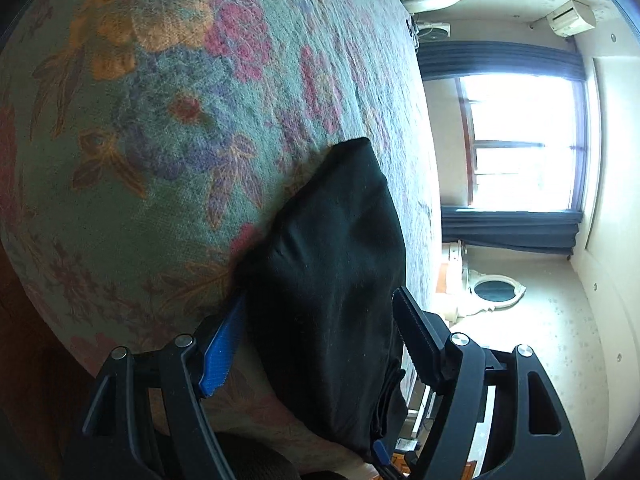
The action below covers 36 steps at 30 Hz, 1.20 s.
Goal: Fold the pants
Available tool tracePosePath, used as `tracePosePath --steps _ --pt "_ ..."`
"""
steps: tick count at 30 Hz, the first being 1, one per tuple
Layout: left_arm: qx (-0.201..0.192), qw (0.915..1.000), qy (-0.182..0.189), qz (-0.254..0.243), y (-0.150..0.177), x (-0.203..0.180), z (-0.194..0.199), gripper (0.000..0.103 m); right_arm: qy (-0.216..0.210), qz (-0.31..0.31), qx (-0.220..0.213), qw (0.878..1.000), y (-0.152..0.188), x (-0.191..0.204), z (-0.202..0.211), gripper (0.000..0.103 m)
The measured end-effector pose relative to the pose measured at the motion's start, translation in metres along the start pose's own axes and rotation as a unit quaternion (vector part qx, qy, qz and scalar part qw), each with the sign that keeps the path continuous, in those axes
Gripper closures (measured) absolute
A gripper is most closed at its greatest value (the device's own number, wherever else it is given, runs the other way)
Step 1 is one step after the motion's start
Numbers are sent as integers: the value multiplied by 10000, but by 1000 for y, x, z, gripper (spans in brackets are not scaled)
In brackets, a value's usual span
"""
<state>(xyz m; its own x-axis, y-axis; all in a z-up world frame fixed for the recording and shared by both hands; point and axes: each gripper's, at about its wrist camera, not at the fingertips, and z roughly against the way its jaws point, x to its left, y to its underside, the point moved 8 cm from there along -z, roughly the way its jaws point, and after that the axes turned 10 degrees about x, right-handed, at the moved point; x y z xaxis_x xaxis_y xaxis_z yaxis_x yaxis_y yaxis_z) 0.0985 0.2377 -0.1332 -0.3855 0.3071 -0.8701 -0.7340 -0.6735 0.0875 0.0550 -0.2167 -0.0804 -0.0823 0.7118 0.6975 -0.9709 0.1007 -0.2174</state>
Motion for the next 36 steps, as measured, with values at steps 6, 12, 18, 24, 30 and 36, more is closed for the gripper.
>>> tracePosePath --steps 6,12,18,24,30,36 --pt "-109 9989 -409 -217 1 7 -5 72 -26 -42 14 10000 1 -3 -2 23" --pt "-134 9964 -506 -665 3 -1 -1 85 -44 -48 7 10000 1 -3 -2 23" --pt "-528 9707 -890 -2169 28 -67 -1 87 11 6 -47 10000 -1 1 1 23" --pt "-546 9414 -691 -3256 64 -144 -25 87 33 -42 -188 9998 -9 -3 15 23" --pt "56 9052 -577 -4211 128 -200 -96 87 -32 -106 -401 9991 -25 -8 47 23" --pt "939 8611 -635 -4956 210 -219 -175 87 -493 -331 -493 9970 -51 -28 85 15"
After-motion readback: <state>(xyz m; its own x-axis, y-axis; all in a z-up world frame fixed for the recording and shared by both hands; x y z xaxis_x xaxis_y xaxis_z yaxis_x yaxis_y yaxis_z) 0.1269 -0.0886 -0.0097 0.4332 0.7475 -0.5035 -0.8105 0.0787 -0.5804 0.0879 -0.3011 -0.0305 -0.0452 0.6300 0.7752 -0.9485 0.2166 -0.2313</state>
